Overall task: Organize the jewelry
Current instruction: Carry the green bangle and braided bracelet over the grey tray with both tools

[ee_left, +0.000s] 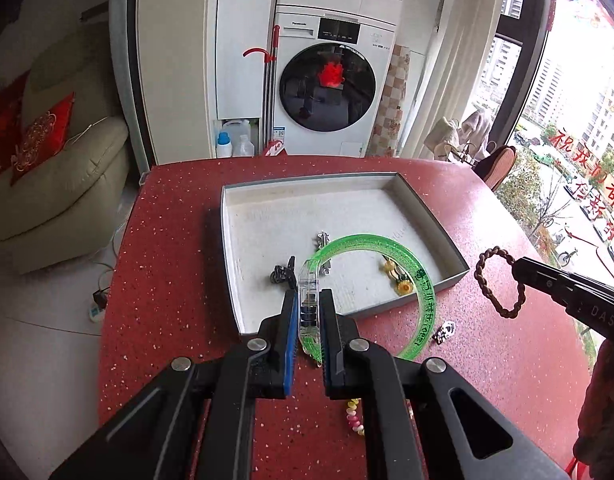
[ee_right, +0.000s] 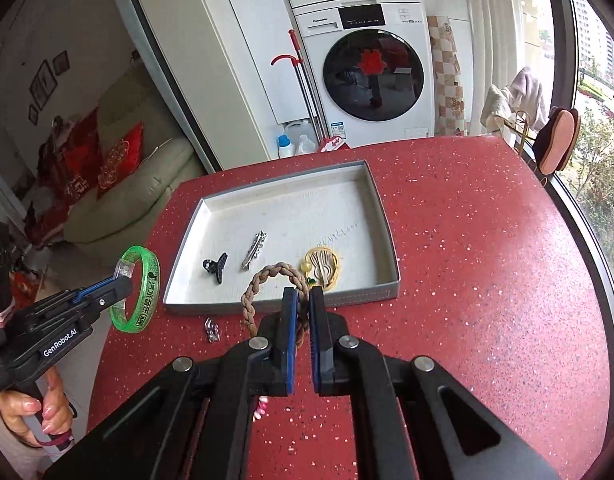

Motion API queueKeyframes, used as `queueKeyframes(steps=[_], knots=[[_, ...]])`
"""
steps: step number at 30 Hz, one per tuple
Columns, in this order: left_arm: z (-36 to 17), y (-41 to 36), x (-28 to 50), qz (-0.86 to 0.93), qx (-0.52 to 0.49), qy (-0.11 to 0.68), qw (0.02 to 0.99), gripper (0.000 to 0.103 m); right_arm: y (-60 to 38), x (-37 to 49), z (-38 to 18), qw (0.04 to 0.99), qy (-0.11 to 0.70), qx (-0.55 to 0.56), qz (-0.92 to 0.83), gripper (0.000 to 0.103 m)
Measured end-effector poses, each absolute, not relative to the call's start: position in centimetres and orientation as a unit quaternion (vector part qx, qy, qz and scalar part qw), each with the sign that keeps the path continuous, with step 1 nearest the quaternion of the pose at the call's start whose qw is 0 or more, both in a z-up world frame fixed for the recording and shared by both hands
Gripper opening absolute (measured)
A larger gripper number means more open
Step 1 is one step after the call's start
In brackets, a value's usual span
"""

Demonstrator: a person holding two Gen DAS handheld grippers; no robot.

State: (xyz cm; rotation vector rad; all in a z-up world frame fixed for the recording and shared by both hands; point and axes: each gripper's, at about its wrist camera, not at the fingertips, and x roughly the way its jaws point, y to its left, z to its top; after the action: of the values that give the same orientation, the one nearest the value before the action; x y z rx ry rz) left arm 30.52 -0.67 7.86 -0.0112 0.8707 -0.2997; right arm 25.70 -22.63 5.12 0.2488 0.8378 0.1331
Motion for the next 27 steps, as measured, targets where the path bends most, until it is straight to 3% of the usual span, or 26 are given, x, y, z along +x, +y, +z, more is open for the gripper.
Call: queueKeyframes(steps=[10,27], knots=[[7.6,-2.8,39.1,-0.124,-0.035,0.43,0.894,0.028,-23.0,32.1,3.8,0.9,0.414,0.127,0.059,0.006],[-2.9,-8.6,43.6,-0.11,0.046,0.481,0.869,0.028,-25.2,36.5,-4.2,0.876,0.452,0.168,0.02,0.006]])
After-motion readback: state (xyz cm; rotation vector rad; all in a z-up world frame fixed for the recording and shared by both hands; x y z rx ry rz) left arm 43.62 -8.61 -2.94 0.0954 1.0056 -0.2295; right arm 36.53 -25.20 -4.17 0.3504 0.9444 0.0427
